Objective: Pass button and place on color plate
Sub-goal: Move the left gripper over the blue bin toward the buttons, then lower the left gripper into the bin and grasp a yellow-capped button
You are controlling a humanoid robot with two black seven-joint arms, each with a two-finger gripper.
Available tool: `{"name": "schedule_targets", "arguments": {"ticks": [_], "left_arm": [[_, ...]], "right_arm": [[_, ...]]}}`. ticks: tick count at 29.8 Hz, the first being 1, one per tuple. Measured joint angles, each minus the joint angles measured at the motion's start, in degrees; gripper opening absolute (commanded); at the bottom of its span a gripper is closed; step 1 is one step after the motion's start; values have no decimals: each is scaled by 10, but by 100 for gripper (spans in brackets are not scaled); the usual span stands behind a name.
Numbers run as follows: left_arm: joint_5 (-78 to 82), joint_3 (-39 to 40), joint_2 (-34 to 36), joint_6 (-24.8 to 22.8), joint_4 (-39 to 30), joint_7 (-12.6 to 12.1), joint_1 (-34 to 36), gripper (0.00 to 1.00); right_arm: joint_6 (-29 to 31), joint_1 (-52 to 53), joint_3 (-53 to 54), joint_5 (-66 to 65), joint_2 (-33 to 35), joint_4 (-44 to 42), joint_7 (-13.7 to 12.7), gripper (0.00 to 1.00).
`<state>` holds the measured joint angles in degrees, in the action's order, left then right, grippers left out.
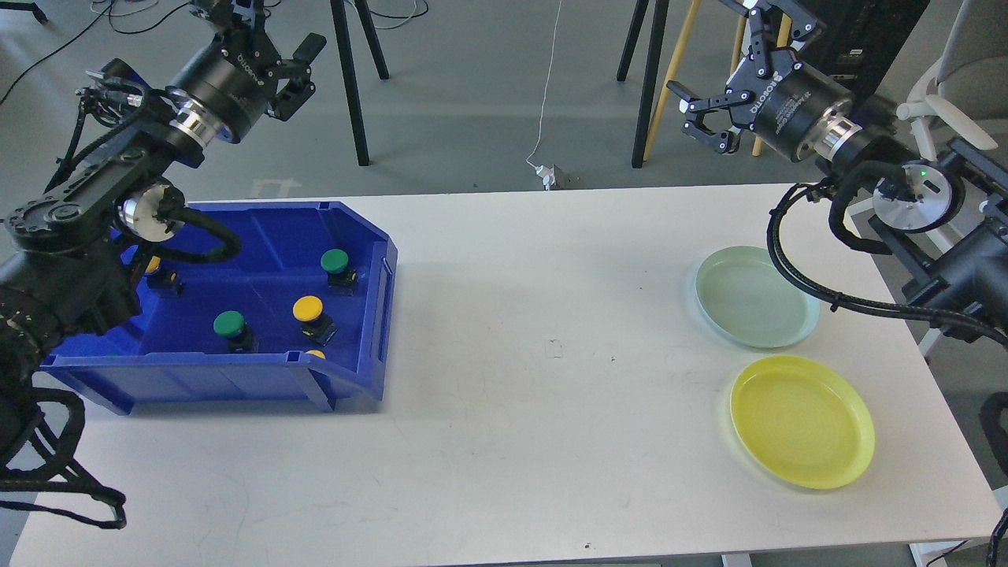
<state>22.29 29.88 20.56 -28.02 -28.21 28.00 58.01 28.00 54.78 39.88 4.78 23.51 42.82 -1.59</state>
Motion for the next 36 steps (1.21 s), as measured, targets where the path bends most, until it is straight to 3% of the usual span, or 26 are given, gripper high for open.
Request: {"name": "schedule_targets", "arguments": {"ticks": [10, 15, 21, 24, 30, 36], "left_arm": [[-13, 6, -12, 1, -9, 0, -11, 100], [-23, 46, 7, 0, -158, 0, -62, 100], [46, 49, 101, 0, -313, 0, -36, 99], [105, -48, 160, 0, -345, 0, 30, 99], [294, -353, 209, 0, -353, 0, 217, 99], [579, -461, 209, 0, -350, 0, 257, 98]], "right_arm": [[0, -15, 3, 1, 16, -2, 0, 100], [0, -15, -3, 0, 24, -1, 0, 100], [0, -31, -3, -1, 34, -3, 0, 100], [0, -39, 2, 0, 49, -2, 0, 100], [0, -62, 10, 4, 95, 3, 0, 100], [0, -104, 51, 13, 122, 5, 0, 100]]}}
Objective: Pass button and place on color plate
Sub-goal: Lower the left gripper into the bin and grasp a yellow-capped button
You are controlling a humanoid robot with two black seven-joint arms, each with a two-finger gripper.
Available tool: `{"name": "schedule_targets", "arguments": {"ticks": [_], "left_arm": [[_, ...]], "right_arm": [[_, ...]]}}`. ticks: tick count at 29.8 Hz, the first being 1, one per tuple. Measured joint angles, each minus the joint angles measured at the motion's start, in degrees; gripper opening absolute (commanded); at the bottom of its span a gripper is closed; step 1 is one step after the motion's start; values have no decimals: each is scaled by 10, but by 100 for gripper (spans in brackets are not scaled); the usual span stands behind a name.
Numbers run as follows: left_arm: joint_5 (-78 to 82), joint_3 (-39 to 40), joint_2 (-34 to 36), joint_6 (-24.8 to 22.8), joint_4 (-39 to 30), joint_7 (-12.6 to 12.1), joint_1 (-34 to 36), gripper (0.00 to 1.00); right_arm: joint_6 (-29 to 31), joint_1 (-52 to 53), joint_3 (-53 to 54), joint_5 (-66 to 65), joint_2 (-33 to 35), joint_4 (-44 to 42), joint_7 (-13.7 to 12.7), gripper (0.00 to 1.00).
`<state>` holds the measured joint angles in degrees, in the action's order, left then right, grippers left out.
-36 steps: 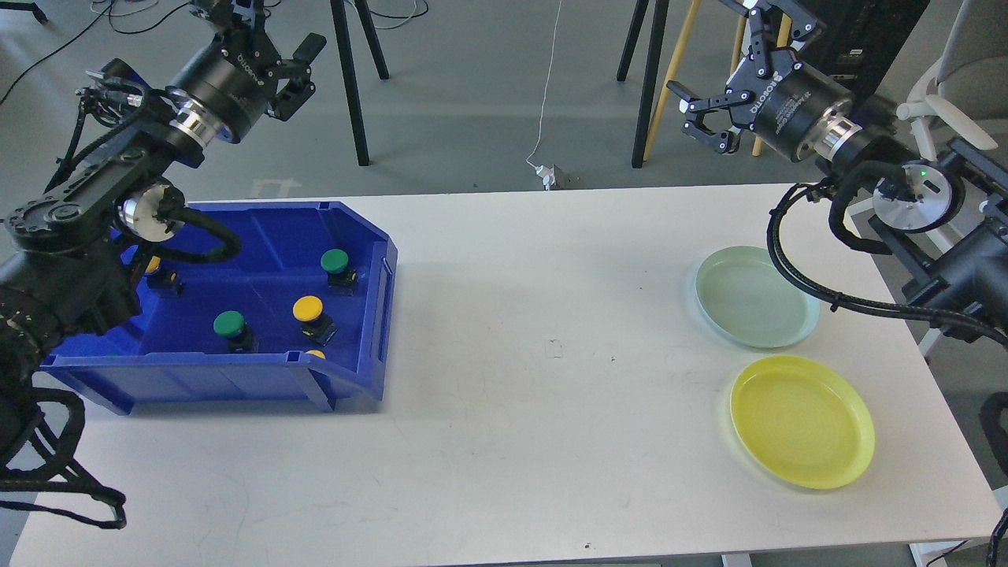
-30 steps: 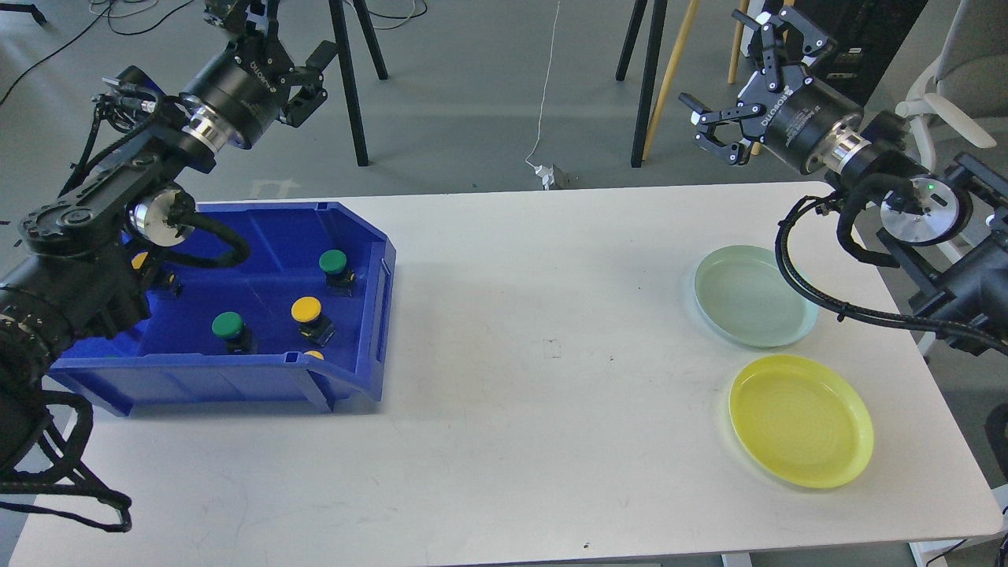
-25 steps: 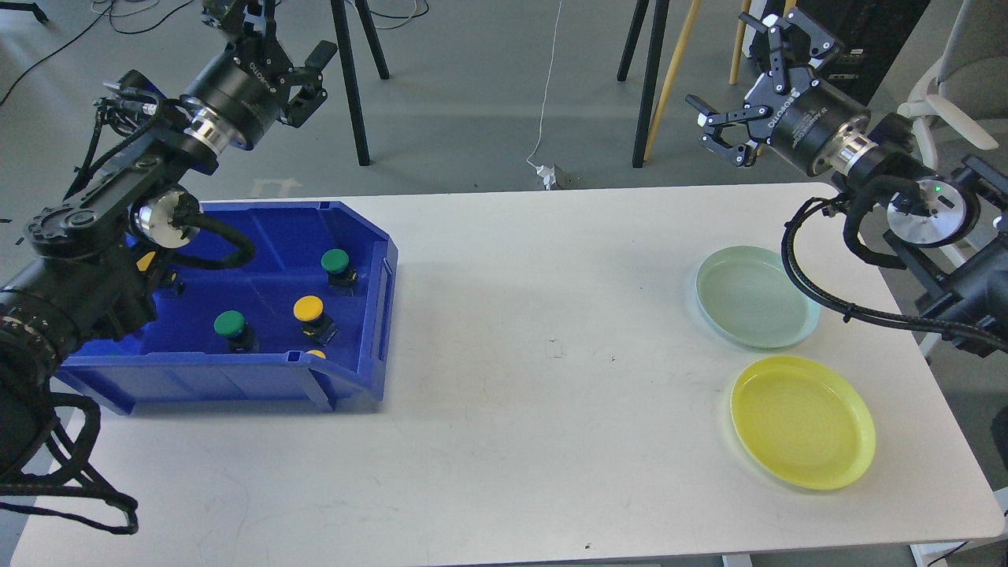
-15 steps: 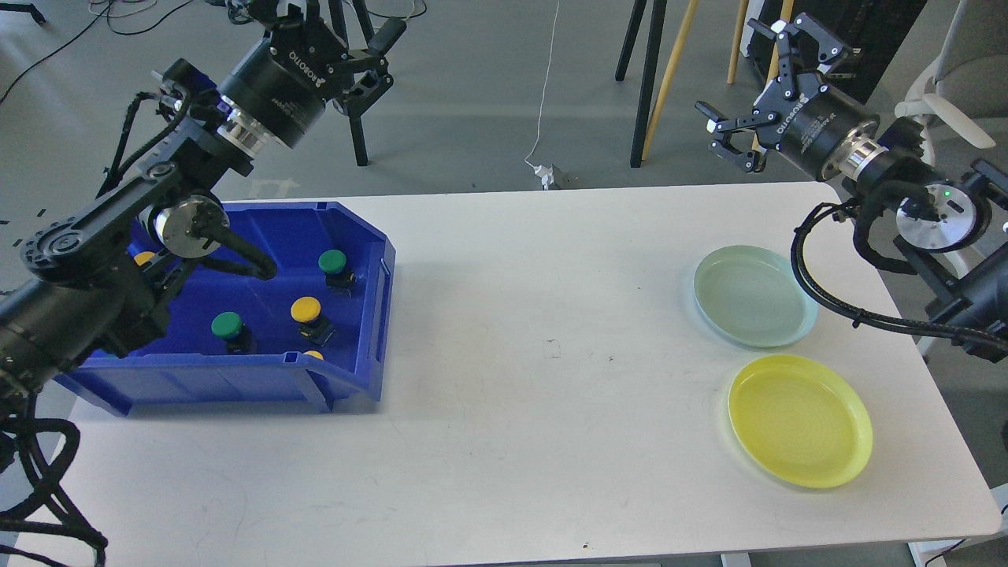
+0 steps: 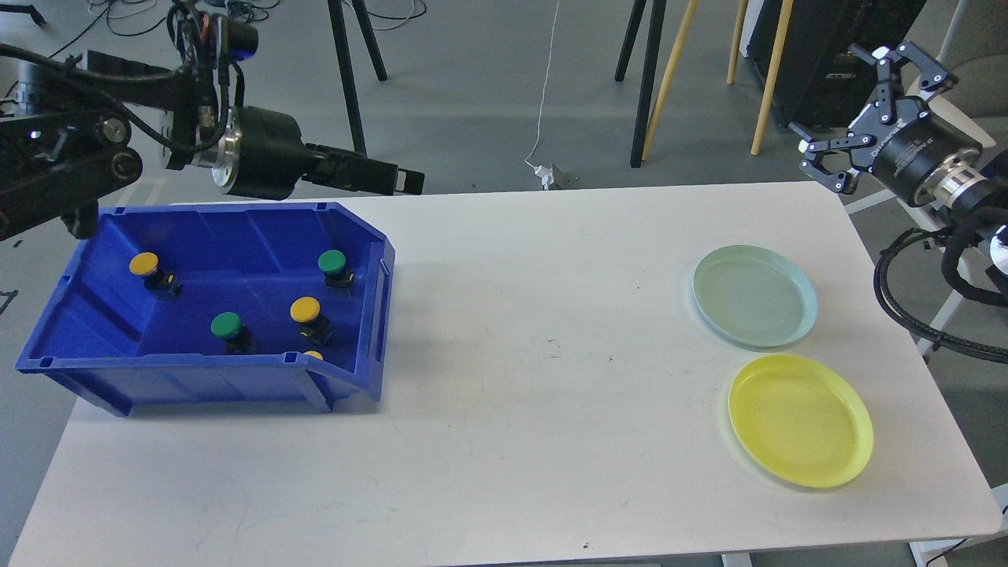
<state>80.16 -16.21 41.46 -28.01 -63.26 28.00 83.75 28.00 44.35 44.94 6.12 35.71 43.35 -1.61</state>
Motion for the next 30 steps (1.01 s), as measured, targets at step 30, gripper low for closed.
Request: {"name": "schedule_targets", "arguments": {"ticks": [30], "left_arm": [[138, -54, -136, 0, 255, 0, -159, 95]], "right_arm": [[0, -57, 27, 0, 5, 2, -2, 100]]}}
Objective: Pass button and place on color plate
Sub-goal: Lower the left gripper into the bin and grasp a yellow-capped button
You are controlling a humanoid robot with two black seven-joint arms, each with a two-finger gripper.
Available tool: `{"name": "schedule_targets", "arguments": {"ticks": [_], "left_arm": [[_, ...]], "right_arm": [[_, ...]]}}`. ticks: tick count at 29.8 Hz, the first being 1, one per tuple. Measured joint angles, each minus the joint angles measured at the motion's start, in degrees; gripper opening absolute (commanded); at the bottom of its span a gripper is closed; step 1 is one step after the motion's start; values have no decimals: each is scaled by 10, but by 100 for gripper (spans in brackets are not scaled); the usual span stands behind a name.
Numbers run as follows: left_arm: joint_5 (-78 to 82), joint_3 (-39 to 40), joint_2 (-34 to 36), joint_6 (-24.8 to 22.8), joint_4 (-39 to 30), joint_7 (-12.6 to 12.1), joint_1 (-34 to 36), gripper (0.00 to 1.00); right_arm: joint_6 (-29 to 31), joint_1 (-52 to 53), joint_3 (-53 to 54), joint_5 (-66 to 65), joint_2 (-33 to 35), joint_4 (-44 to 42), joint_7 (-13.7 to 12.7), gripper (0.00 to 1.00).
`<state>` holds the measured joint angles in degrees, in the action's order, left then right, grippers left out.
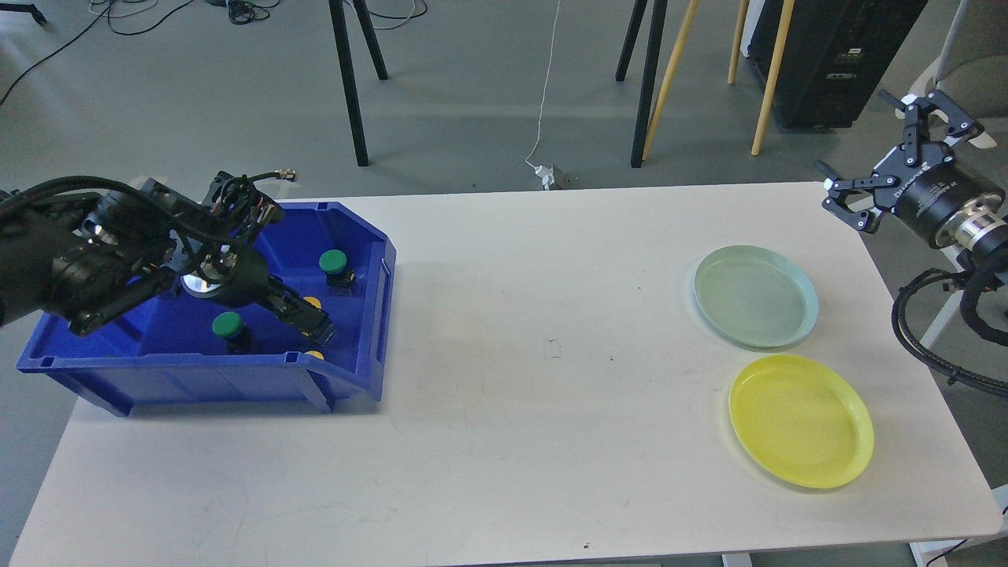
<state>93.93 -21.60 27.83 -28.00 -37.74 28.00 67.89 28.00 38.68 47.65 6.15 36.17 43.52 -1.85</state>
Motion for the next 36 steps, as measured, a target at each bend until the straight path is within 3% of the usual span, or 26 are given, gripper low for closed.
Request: {"name": "schedule_targets", "arguments": {"ticks": [5, 11, 17, 19, 23, 24, 32, 36], "left_arm": [[0, -1, -11, 0, 14, 0, -7, 90], [0, 0, -14, 0, 16, 0, -12, 63], [0, 1, -16, 0, 16, 0, -13, 57], [-2, 2, -16, 0, 16, 0, -13, 48], [-2, 5, -16, 0, 16, 0, -13, 11], [-2, 5, -16, 0, 16, 0, -13, 6], [1, 17, -6, 0, -7, 0, -2, 2], [0, 63, 54, 0, -72, 0, 22, 2]], "right_arm": [[0, -5, 0, 0, 0, 0, 0, 100], [0, -10, 0, 0, 0, -1, 0, 100], [0, -17, 0, 0, 0, -1, 0, 100], [0, -19, 0, 0, 0, -1, 0, 100], [0, -22, 0, 0, 0, -1, 0, 100], [0, -22, 0, 0, 0, -1, 0, 100], [0, -23, 2, 0, 0, 0, 0, 100], [0, -23, 3, 0, 2, 6, 0, 100]]}}
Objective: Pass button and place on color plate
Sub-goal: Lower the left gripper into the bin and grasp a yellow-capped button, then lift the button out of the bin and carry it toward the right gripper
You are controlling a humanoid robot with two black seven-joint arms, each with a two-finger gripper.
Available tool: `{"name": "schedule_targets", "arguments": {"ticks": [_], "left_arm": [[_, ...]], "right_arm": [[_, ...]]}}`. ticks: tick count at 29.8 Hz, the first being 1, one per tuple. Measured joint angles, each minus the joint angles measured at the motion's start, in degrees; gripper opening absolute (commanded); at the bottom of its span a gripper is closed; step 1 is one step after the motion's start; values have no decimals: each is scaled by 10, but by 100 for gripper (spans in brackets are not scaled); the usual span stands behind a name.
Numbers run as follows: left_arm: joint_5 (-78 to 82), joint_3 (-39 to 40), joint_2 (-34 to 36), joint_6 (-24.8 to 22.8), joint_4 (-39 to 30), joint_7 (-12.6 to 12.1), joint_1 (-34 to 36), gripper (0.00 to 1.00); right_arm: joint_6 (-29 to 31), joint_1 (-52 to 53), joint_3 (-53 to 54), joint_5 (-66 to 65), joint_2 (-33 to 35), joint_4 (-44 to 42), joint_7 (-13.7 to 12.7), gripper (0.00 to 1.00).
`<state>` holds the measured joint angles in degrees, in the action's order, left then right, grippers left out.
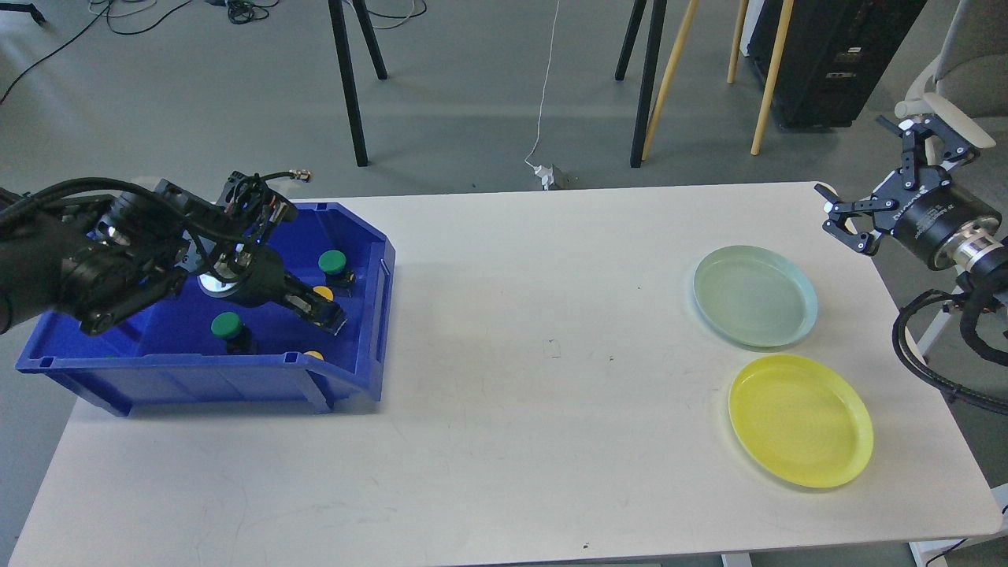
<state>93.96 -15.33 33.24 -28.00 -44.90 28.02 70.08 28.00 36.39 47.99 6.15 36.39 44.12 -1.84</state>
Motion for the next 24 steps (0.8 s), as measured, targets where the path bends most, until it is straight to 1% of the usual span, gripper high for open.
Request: {"name": "schedule_targets", "arguments": {"ticks": [3, 6, 10, 12, 14, 16, 18, 20, 24], "left_arm": [[-6, 55, 58, 0, -67, 0, 29, 2], [-45, 147, 96, 0, -123, 0, 44, 2], [-178, 284, 97, 0, -160, 0, 33, 2], [-268, 328, 70, 0, -162, 0, 12, 2], [-350, 355, 27, 0, -156, 0, -10, 2], [-406, 374, -21, 0, -135, 0, -41, 2], [-434, 395, -69, 0, -103, 0, -79, 3], [-444, 421, -107, 0, -78, 0, -117, 3], [-446, 445, -149, 0, -61, 0, -157, 4]], "right_arm": [[0, -1, 8, 0, 13, 31, 2, 100], [0, -8, 20, -3, 27, 77, 4, 100], [0, -16, 22, -12, 47, 139, 5, 100], [0, -30, 20, -36, 57, 178, 6, 100], [0, -45, 19, -76, 58, 212, 6, 100], [0, -59, 20, -122, 56, 240, 18, 100], [0, -64, 20, -149, 48, 253, 37, 100], [0, -64, 17, -163, 32, 257, 51, 100], [0, -41, 13, -173, -5, 257, 58, 100]]}}
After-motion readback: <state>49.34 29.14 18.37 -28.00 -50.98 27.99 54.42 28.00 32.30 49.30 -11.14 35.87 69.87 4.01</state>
